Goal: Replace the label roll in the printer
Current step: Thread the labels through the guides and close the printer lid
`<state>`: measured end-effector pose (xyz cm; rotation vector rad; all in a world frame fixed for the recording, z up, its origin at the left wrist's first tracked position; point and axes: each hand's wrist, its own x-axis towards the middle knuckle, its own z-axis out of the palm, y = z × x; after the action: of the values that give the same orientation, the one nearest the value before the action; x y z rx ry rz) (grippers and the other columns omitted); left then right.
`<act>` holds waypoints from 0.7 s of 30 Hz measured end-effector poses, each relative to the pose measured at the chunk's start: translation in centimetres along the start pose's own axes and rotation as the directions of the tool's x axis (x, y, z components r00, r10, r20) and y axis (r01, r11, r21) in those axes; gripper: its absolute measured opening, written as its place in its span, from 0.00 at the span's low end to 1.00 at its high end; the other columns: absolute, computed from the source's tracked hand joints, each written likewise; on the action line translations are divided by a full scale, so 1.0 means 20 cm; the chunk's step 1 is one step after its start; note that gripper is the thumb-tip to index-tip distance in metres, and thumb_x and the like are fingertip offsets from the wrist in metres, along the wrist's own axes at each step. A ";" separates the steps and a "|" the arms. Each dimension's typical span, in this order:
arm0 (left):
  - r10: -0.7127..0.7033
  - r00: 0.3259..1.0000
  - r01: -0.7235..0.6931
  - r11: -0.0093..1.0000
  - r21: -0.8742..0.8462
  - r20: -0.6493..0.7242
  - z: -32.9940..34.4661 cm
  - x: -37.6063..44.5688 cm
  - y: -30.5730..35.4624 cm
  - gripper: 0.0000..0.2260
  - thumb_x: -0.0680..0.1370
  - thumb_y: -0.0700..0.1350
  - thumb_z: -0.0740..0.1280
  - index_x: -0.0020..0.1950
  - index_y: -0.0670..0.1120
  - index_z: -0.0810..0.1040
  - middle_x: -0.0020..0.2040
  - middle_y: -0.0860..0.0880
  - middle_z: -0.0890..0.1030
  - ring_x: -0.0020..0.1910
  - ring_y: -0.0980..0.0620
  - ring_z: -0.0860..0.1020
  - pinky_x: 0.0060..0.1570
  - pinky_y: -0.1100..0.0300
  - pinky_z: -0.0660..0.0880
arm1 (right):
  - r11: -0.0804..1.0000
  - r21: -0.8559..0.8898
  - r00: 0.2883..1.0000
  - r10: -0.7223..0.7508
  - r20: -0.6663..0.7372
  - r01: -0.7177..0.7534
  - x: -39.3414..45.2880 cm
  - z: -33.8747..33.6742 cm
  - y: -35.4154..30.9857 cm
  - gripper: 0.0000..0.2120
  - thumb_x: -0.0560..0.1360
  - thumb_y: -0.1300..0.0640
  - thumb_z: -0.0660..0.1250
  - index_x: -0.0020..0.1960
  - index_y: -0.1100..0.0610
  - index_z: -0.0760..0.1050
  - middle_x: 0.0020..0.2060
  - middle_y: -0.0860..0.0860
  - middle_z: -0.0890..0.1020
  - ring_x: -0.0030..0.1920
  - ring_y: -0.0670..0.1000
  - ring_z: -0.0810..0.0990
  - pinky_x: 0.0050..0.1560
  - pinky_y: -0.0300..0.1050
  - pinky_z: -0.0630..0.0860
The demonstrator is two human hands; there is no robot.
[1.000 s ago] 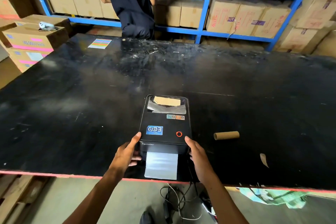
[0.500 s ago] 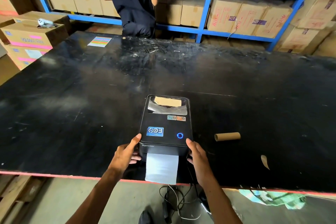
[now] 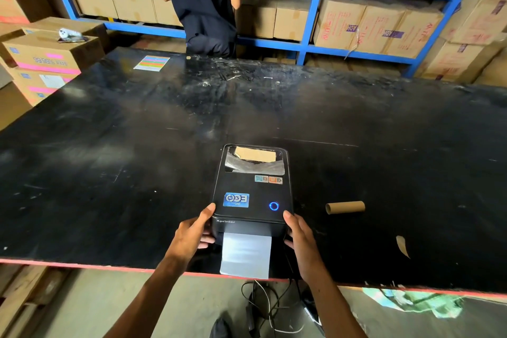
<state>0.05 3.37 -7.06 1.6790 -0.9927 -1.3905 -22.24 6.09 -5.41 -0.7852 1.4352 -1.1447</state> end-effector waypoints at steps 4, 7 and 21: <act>0.009 1.000 -0.009 1.000 0.003 0.007 0.00 0.00 0.00 0.24 0.76 0.62 0.61 0.48 0.42 0.84 0.44 0.43 0.86 0.44 0.45 0.84 0.42 0.55 0.78 | 1.000 -0.018 1.000 0.002 -0.003 -0.002 0.00 0.00 0.01 0.09 0.78 0.51 0.60 0.56 0.50 0.72 0.45 0.40 0.77 0.45 0.42 0.75 0.58 0.47 0.70; 0.010 1.000 -0.010 1.000 0.008 0.014 0.01 0.00 0.01 0.24 0.76 0.62 0.60 0.49 0.42 0.83 0.44 0.43 0.86 0.44 0.45 0.83 0.41 0.56 0.77 | 1.000 -0.026 1.000 -0.001 -0.012 0.001 0.01 0.00 0.02 0.08 0.77 0.50 0.61 0.55 0.49 0.72 0.44 0.40 0.76 0.44 0.42 0.74 0.59 0.48 0.70; 0.008 1.000 -0.008 1.000 0.005 0.026 0.00 0.00 0.00 0.25 0.76 0.62 0.59 0.49 0.41 0.83 0.45 0.42 0.85 0.44 0.44 0.83 0.42 0.55 0.77 | 1.000 0.010 1.000 -0.024 0.012 0.024 0.01 0.00 0.02 0.07 0.78 0.52 0.60 0.56 0.49 0.70 0.45 0.39 0.76 0.44 0.41 0.75 0.46 0.36 0.72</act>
<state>0.00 3.37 -6.96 1.6628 -1.0173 -1.4094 -22.31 6.07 -5.85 -0.8032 1.4122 -1.1629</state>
